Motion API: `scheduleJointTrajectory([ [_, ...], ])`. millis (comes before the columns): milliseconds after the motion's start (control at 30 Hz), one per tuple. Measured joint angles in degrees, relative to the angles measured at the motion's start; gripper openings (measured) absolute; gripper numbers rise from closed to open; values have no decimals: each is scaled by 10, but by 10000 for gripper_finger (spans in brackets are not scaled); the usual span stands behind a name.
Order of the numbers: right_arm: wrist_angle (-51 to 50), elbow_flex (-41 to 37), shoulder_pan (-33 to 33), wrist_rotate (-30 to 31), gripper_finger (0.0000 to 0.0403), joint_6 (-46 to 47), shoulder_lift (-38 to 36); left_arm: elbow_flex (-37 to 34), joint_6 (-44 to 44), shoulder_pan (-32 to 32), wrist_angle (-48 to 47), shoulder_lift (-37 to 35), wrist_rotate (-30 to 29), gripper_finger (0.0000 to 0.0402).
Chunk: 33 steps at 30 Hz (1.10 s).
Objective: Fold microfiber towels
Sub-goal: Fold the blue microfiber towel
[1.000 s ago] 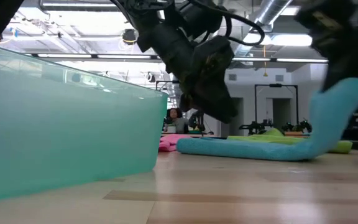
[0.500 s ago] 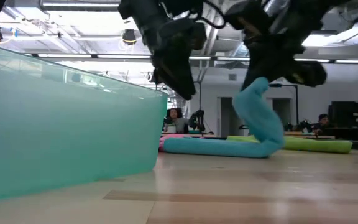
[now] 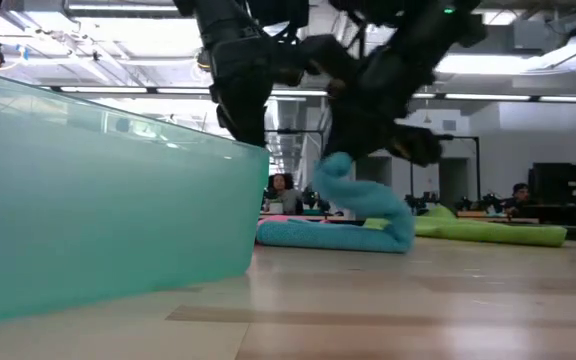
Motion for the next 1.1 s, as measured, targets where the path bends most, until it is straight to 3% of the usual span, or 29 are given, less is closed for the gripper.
scheduleJointTrajectory([
  [400, -4, 19, -19, -4, 61, 3, 46, 0, 1, -3, -24, -5, -8, 132],
  [867, -9, 17, -30, 31, 209, -27, 19, 0, -9, -3, -28, -5, 3, 132],
  [1100, -134, 17, 25, 134, 224, -20, -50, 0, -29, -22, 33, -5, 34, 132],
])
